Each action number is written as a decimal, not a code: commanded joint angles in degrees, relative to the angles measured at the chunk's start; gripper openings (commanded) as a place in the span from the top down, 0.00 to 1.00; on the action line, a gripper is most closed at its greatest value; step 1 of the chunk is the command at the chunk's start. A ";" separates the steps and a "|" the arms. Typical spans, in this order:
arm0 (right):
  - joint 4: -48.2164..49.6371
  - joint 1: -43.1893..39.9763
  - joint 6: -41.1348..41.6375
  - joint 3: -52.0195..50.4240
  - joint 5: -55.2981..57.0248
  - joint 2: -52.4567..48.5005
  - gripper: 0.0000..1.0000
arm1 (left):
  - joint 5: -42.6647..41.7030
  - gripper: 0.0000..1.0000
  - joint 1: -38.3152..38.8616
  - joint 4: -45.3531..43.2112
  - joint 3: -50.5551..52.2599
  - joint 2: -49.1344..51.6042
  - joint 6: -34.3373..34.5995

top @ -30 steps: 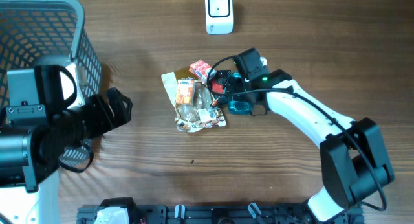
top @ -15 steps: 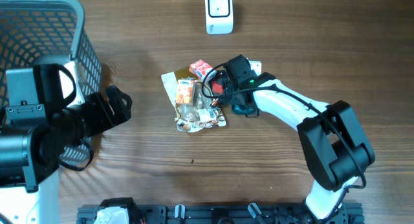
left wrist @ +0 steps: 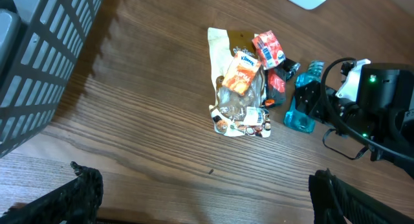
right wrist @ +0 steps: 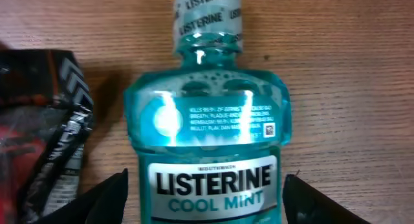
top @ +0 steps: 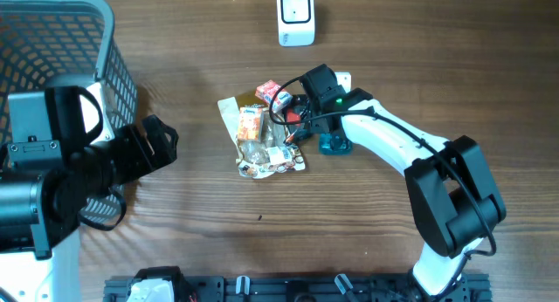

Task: Scan the item barcode
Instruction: 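Grasp the blue Listerine bottle with the right gripper and lift, then hold the Listerine bottle's barcode up to the scanner, then carry the Listerine bottle to the right and set it down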

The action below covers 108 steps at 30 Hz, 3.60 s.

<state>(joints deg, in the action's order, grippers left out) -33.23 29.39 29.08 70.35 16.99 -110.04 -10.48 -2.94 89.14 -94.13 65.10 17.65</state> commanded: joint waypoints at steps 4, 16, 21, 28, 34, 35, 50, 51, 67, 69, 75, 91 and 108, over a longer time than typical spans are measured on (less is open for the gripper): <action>-0.04 -6.21 -2.16 -0.68 -5.29 -0.79 0.14 | 0.11 0.00 0.26 -0.15 -0.52 0.15 -0.72; -0.04 -7.37 4.09 -3.32 -14.93 -1.14 0.11 | 0.11 0.00 0.26 -0.17 -0.52 0.15 -0.74; -1.68 -7.37 5.64 -3.32 -12.07 -1.14 0.26 | 0.11 0.00 0.26 -0.15 -0.52 0.15 -0.74; -1.90 -7.39 5.35 -2.73 -11.89 -1.14 0.39 | 0.11 0.00 0.26 -0.15 -0.52 0.15 -0.74; -3.39 -7.39 2.25 -0.02 -11.56 -1.11 0.44 | 0.11 0.00 0.26 -0.15 -0.52 0.15 -0.72; -4.55 -7.39 1.97 1.25 -10.99 -1.09 0.44 | 0.09 0.00 0.26 -0.15 -0.52 0.15 -0.74; -3.52 -7.37 -17.75 28.79 -15.17 -1.09 0.42 | 0.11 0.00 0.26 -0.15 -0.52 0.15 -0.74; -1.57 -7.37 -17.97 29.20 -15.19 -1.09 0.43 | 0.11 0.00 0.26 -0.15 -0.52 0.15 -0.74; 29.05 -2.40 -15.10 29.18 -8.85 -14.60 0.44 | 0.09 0.00 0.26 -0.15 -0.52 0.15 -0.74; 29.86 -2.40 -14.73 29.18 -7.39 -15.45 0.44 | 0.11 0.00 0.26 -0.15 -0.52 0.15 -0.74; 30.25 -2.45 -15.19 29.18 -5.49 -15.47 0.44 | 0.11 0.00 0.26 -0.15 -0.52 0.15 -0.74; 7.06 -23.43 -5.25 33.55 3.87 1.62 0.48 | 0.11 0.00 0.26 -0.15 -0.52 0.15 -0.72; -6.05 -58.84 -5.68 30.77 9.31 -10.80 0.47 | 0.11 0.00 0.26 -0.15 -0.52 0.15 -0.74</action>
<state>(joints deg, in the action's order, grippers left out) -38.98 -25.32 22.28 101.23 31.55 -115.77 -10.50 -2.94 89.14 -94.13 65.10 17.65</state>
